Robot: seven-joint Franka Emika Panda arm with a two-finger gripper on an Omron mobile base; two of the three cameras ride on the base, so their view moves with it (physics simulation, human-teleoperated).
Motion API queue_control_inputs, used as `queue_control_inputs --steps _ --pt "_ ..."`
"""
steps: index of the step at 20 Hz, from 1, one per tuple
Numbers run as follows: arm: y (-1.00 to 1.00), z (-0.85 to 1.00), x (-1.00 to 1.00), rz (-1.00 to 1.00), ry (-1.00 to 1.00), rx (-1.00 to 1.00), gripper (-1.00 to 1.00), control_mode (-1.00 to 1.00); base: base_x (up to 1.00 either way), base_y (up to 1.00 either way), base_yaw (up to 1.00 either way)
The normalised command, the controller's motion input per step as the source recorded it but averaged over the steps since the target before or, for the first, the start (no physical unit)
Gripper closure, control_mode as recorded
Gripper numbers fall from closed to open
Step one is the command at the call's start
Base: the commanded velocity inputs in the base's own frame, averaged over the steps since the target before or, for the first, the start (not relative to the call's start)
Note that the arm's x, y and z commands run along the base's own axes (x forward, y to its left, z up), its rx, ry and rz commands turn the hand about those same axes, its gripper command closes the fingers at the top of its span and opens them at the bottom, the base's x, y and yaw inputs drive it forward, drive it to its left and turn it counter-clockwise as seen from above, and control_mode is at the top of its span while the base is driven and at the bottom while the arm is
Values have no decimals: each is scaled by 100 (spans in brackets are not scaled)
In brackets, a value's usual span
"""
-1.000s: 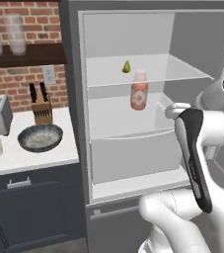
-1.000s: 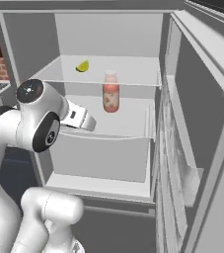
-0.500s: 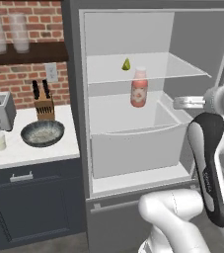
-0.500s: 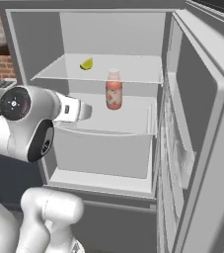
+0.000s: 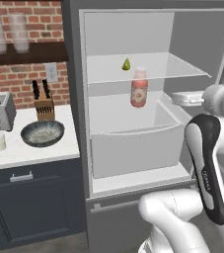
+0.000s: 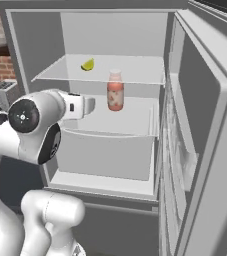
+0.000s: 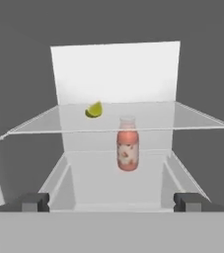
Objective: Grab a lemon wedge from the fridge and one ice cube from the ice bowl, and put them in the glass of lemonade.
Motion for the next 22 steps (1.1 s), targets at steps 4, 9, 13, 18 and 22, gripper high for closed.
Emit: queue_control_inputs --steps 4,9,13,18,22 --pt "72 56 43 10 8 -17 -100 -100 0 0 0" --pt "86 100 33 13 20 -17 -100 -100 0 0 0" --pt "63 57 81 17 37 -21 -100 -100 0 0 0" --pt "14 -22 70 1 21 -4 -100 -100 0 0 0" --pt "-51 -69 23 -18 -2 15 -100 -100 0 0 0"
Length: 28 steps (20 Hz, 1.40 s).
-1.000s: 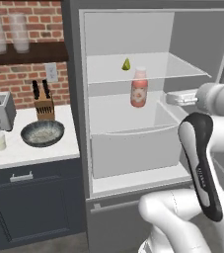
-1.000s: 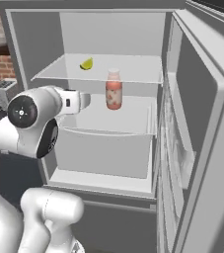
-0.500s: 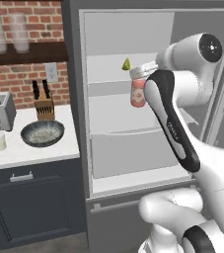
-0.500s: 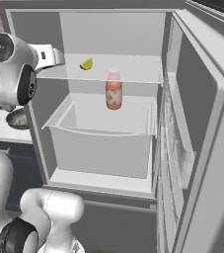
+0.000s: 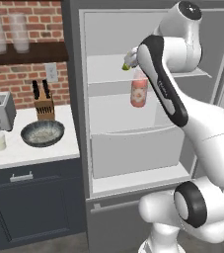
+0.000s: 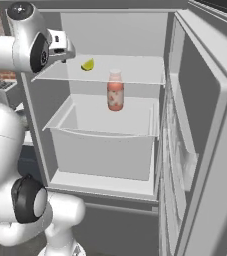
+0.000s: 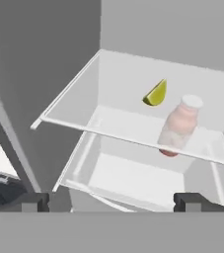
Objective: Grab a lemon wedge from the fridge and one ice cube from the ice bowl, and put them in the glass of lemonade.
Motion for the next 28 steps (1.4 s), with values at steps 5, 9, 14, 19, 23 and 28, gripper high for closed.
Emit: queue_control_inputs --steps 5,9,14,19,23,28 --pt "-35 -39 14 -35 -5 21 -100 -100 0 0 0" --pt "2 -7 42 -32 0 8 -100 -100 0 0 0" --pt "15 0 69 -17 5 0 -100 -100 0 0 0" --pt "-3 -3 55 -1 1 0 -100 -100 0 0 0" --pt "-3 -5 68 3 2 1 -100 -100 0 0 0" --pt "0 -8 69 4 7 0 -100 -100 0 0 0"
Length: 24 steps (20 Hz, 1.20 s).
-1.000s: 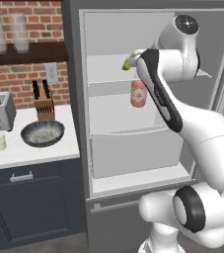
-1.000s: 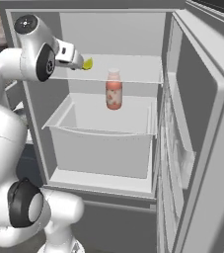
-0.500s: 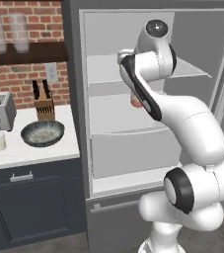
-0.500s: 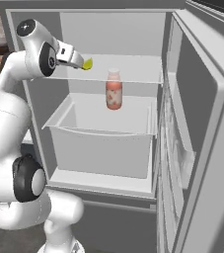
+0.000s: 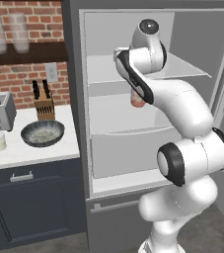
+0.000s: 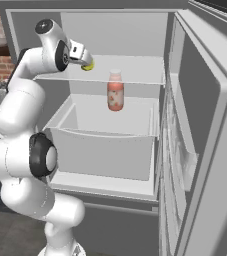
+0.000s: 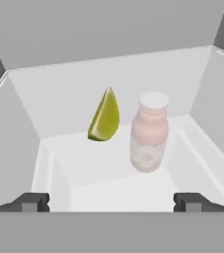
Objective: Grab a lemon wedge from the fridge and one ice cube from the ice bowl, and put them in the glass of lemonade.
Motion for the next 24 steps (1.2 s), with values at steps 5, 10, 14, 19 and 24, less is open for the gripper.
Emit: queue_control_inputs --steps 5,10,14,19,24 --pt "0 -9 61 4 2 0 -100 -100 0 0 0" --pt "0 -16 41 1 0 0 -100 -100 0 0 0" --pt "0 -19 50 1 0 0 -100 -100 0 0 0" --pt "-2 -4 61 0 0 0 -100 -100 0 0 0" --pt "-3 0 34 0 2 0 -100 -100 0 0 0"
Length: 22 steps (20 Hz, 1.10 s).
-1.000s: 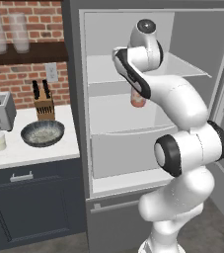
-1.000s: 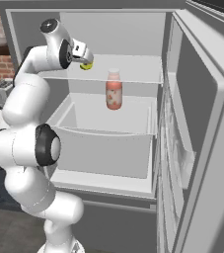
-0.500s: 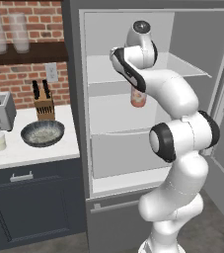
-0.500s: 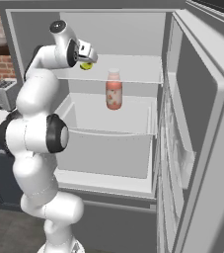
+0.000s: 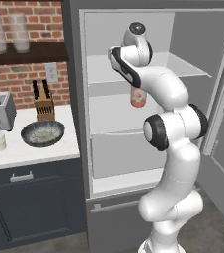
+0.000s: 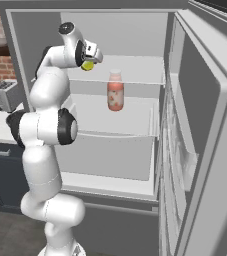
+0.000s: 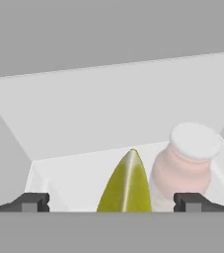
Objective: Grab a lemon wedge from the fridge and one ice cube from the ice bowl, and put them in the glass of lemonade.
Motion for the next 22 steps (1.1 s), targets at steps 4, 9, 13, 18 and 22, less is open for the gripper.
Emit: queue_control_inputs --steps 4,9,13,18,22 --pt "0 -2 0 0 4 0 -100 -100 0 0 0" --pt "0 -1 0 0 3 0 -100 -100 0 0 0" --pt "0 -14 -5 0 0 0 -100 -100 0 0 0" --pt "0 -21 -5 0 0 0 -100 -100 0 0 0" --pt "0 -11 -16 0 -1 0 -100 -100 0 0 0"
